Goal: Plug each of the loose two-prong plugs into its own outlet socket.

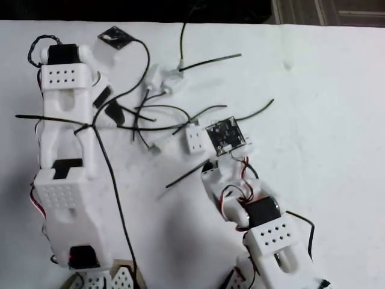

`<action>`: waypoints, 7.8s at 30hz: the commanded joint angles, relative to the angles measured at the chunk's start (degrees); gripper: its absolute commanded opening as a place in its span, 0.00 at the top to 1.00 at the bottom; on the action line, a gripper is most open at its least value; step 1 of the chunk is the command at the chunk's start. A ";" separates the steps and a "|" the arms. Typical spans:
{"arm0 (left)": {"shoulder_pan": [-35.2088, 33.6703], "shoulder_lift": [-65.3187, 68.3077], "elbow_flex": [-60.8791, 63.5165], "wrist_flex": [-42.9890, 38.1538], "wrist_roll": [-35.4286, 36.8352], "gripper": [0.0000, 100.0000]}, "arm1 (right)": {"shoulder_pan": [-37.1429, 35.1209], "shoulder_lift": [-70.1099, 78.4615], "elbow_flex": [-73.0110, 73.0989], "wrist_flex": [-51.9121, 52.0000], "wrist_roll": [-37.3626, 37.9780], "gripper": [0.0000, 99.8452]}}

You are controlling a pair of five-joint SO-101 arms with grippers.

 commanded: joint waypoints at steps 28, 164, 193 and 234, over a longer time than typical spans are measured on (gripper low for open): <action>-0.75 -57.36 52.84 -13.80 7.91 0.77 | -0.40 0.22 -3.96 5.32 -5.27 0.86; -3.91 -112.40 125.63 -49.76 18.81 0.77 | -14.37 102.64 -98.37 21.49 -37.89 0.83; -3.82 -112.40 125.71 -49.58 18.81 0.77 | -10.51 116.44 -113.58 30.02 -40.44 0.87; -3.91 -112.40 125.71 -49.58 18.81 0.77 | -11.03 108.44 -114.90 31.25 -28.92 0.77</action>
